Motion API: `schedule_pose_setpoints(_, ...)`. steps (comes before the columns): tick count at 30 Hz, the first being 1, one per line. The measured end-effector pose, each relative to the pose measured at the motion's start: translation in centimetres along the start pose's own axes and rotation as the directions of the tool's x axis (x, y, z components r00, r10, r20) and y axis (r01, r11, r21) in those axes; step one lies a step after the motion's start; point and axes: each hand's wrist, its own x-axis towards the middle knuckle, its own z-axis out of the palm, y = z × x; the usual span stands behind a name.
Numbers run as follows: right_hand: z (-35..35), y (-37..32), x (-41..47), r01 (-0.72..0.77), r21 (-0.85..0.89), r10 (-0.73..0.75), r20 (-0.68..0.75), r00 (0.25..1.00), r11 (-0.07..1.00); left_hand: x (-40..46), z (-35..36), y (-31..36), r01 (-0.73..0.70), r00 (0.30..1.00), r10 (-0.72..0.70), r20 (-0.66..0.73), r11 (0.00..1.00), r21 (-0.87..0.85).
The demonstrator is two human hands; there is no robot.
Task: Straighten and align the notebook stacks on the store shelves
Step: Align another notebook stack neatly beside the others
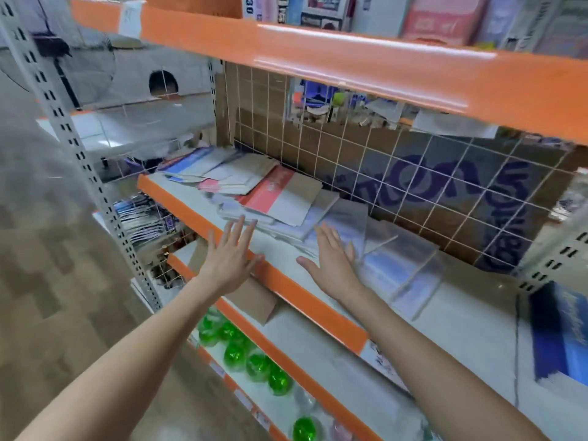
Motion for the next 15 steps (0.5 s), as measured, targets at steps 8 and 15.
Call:
schedule_pose_setpoints(8,1.7,-2.3,9.7,-0.044,-0.033,0.048,0.123,0.991,0.998,9.6,-1.4,-2.5,-0.246,0.968,0.238,0.076,0.960,0.133)
schedule_pose_setpoints(15,3.1,-3.4,12.2,-0.088,-0.125,0.109,0.181,0.977,0.988,13.6,-0.4,-4.1,-0.356,0.928,0.328,0.174,0.920,0.165)
